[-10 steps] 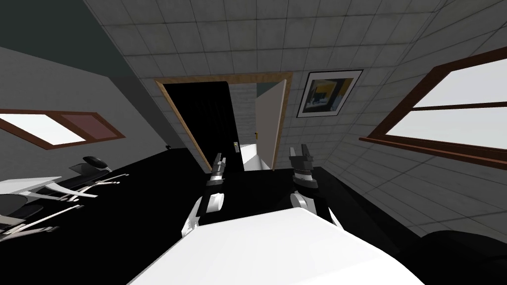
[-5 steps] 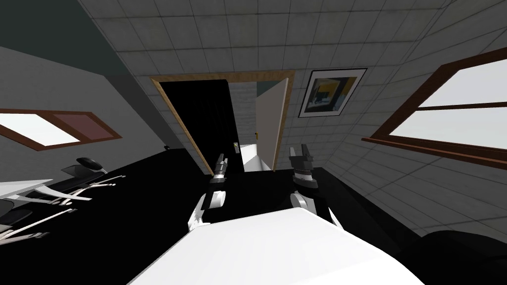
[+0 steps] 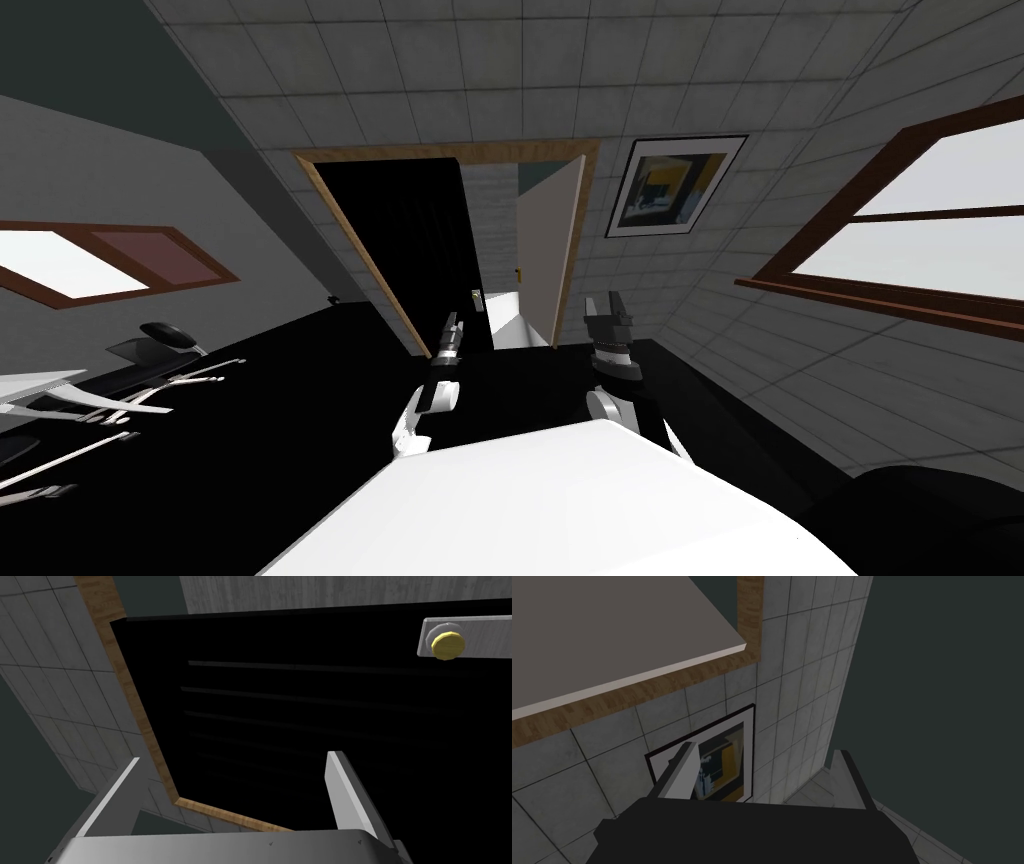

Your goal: Push the door open

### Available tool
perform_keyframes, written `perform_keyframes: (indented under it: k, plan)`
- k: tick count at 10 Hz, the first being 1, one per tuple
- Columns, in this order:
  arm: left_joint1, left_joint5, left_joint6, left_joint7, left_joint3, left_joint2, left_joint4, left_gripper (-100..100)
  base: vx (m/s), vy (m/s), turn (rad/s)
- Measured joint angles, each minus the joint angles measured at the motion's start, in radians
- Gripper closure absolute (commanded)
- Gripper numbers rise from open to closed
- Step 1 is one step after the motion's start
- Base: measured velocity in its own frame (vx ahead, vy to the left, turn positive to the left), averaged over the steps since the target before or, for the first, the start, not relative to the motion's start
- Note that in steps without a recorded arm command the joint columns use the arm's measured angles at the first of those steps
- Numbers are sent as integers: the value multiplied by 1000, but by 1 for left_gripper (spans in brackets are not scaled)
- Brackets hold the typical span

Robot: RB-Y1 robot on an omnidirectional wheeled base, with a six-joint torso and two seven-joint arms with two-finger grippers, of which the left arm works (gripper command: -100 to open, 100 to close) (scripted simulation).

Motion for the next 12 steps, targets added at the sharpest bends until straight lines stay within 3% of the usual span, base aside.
perform_keyframes:
  k: [2, 12]
  plan:
    - [-20, 8, -1, 1, 1, 5, 43, -100, 49, 21, -9]
    - [-185, 58, -12, 0, 13, 22, 329, -100, 66, 30, -14]
